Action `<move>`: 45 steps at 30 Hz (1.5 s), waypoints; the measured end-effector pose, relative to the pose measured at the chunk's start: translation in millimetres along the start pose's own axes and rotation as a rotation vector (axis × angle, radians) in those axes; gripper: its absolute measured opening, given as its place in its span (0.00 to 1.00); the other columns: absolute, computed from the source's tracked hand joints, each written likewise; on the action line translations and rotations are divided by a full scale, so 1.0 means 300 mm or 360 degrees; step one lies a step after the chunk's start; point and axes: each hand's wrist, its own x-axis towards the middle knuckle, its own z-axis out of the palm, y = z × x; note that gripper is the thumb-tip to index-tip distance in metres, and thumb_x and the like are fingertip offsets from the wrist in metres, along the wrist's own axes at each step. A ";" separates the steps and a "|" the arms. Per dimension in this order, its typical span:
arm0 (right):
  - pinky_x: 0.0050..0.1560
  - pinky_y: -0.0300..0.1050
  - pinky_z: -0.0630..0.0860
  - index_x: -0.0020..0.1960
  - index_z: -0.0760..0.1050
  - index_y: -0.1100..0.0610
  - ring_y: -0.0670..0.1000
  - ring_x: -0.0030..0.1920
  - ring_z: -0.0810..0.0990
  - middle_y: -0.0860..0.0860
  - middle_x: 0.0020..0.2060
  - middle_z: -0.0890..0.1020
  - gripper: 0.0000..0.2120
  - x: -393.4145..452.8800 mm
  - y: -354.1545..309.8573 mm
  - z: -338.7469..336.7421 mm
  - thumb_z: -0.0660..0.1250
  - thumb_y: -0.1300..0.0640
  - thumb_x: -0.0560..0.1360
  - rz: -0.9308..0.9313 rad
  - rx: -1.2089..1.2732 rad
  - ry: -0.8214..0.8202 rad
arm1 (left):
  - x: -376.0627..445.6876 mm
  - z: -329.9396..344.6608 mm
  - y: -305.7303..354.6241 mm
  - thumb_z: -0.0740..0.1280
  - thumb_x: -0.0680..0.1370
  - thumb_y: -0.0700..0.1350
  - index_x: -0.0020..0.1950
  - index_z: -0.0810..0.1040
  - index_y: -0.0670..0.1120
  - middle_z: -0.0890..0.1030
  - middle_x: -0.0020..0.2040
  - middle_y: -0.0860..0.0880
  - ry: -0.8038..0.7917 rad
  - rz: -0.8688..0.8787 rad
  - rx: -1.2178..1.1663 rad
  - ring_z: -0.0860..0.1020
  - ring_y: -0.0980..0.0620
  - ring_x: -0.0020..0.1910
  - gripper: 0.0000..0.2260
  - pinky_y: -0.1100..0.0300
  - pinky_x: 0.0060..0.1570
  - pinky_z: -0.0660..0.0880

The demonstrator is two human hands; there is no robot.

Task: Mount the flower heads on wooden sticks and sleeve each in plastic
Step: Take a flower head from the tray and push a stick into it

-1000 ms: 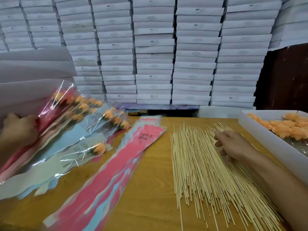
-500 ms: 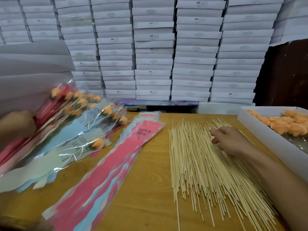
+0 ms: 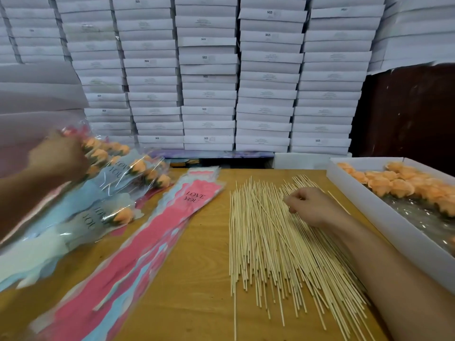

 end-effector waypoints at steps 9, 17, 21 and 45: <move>0.50 0.46 0.73 0.47 0.78 0.49 0.48 0.48 0.78 0.47 0.51 0.82 0.07 -0.002 -0.002 0.004 0.67 0.46 0.80 -0.0049 -0.0080 -0.0006 | -0.381 -0.037 0.718 0.64 0.77 0.43 0.57 0.78 0.45 0.73 0.61 0.42 -0.0252 0.0430 -0.0921 0.77 0.39 0.52 0.10 0.50 0.49 0.73; 0.57 0.49 0.77 0.57 0.81 0.52 0.51 0.54 0.81 0.50 0.54 0.84 0.12 0.002 -0.010 0.007 0.68 0.47 0.79 -0.0059 -0.0106 0.0098 | -0.742 0.013 0.993 0.66 0.78 0.47 0.61 0.77 0.48 0.73 0.62 0.47 -0.0402 0.0524 -0.1333 0.78 0.45 0.52 0.12 0.55 0.48 0.72; 0.57 0.48 0.77 0.57 0.81 0.52 0.51 0.55 0.81 0.49 0.54 0.84 0.12 0.004 -0.002 0.005 0.68 0.46 0.79 -0.0074 -0.0092 0.0116 | -0.792 0.057 0.969 0.66 0.79 0.49 0.63 0.76 0.50 0.72 0.60 0.50 -0.0269 0.0601 -0.1384 0.77 0.49 0.51 0.13 0.55 0.48 0.75; 0.55 0.55 0.81 0.59 0.80 0.63 0.60 0.52 0.81 0.59 0.54 0.83 0.16 0.084 0.200 -0.598 0.69 0.53 0.77 0.0437 -0.0796 0.0571 | -0.799 0.076 0.957 0.67 0.79 0.47 0.61 0.77 0.49 0.72 0.56 0.50 -0.0260 0.0599 -0.1428 0.74 0.51 0.48 0.11 0.57 0.46 0.72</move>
